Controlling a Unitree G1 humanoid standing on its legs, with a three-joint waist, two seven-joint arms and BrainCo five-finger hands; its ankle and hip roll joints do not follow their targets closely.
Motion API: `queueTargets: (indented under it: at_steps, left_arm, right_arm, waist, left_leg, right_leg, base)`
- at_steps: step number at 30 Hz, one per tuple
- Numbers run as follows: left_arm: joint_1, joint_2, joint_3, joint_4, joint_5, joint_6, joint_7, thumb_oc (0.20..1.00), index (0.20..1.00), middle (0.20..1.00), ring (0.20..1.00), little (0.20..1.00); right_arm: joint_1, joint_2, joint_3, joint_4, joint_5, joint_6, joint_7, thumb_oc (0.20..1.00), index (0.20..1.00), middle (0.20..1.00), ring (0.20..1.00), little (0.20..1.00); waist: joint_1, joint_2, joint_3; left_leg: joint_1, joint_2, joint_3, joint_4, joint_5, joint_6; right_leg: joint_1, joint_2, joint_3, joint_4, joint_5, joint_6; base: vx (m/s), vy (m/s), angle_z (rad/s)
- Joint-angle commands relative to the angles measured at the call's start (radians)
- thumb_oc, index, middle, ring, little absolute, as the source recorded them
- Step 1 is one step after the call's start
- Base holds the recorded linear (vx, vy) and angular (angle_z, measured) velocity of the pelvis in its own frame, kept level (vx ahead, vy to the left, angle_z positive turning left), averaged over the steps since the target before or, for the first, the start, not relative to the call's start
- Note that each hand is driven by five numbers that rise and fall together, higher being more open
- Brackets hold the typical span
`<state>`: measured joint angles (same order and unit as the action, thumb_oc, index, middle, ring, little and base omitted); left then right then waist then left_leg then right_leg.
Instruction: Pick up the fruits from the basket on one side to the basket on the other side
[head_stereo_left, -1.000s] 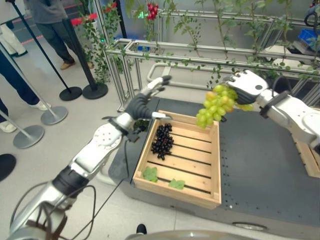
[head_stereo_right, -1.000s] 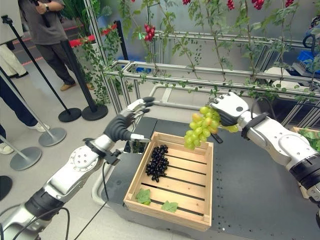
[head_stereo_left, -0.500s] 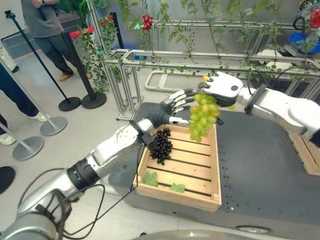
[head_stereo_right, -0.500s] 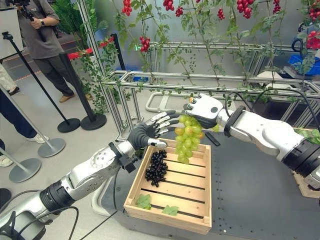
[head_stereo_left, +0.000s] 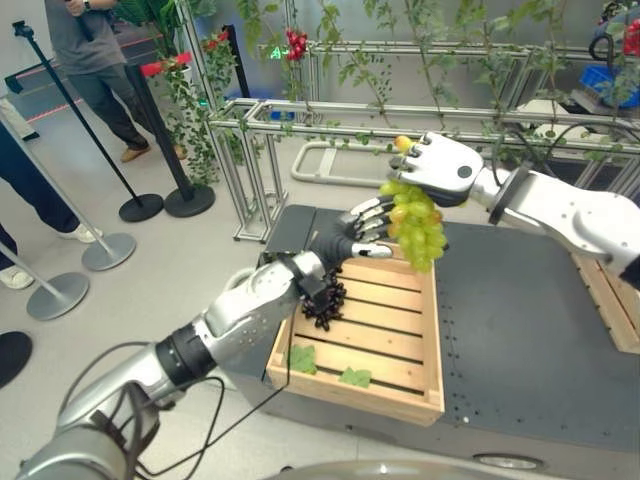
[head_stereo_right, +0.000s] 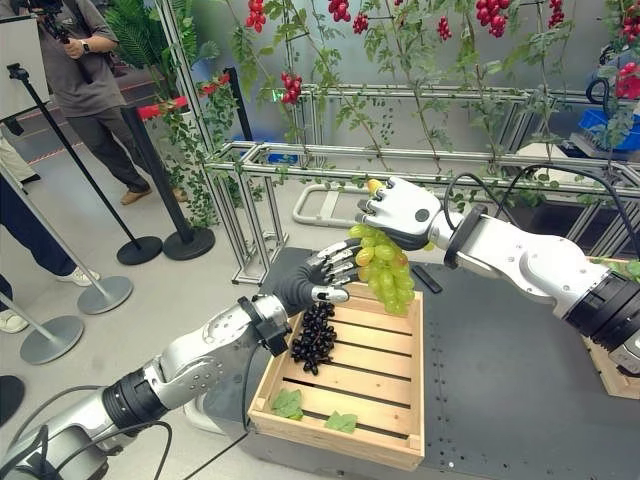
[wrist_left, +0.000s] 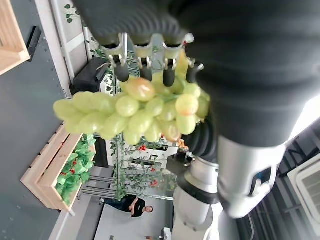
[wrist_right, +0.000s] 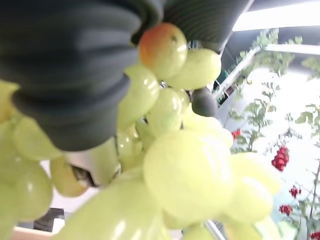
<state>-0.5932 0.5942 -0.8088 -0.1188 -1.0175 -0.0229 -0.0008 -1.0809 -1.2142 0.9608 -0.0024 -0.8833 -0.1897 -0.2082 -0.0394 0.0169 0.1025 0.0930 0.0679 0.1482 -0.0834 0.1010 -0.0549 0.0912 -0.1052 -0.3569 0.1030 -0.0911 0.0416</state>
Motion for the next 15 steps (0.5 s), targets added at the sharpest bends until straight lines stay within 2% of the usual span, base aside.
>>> queueTargets:
  at_steps: [1,15]
  left_arm:
    - [-0.026,-0.041,-0.057,0.014,-0.048,-0.002,-0.033,1.000,1.000,1.000,1.000,1.000]
    - [-0.023,-0.080,-0.026,0.114,0.003,-0.001,-0.023,1.000,1.000,1.000,1.000,1.000]
  right_arm:
    - [-0.223,0.003,0.011,-0.064,-0.004,0.081,-0.090,0.200,0.200,0.200,0.200,0.200]
    - [-0.236,0.017,0.000,-0.102,0.003,0.085,-0.098,0.200,0.200,0.200,0.200,0.200]
  waist:
    - [0.004,-0.067,-0.026]
    - [-0.002,-0.069,-0.032]
  left_leg:
    - [0.011,0.003,0.010,0.057,-0.102,-0.015]
    - [0.008,0.004,0.009,0.059,-0.102,-0.015]
  right_leg:
    - [0.048,-0.060,-0.025,-0.104,0.080,0.123]
    - [0.048,-0.060,-0.027,-0.102,0.080,0.122]
  base:
    - [0.00,0.000,0.00]
    - [0.00,0.000,0.00]
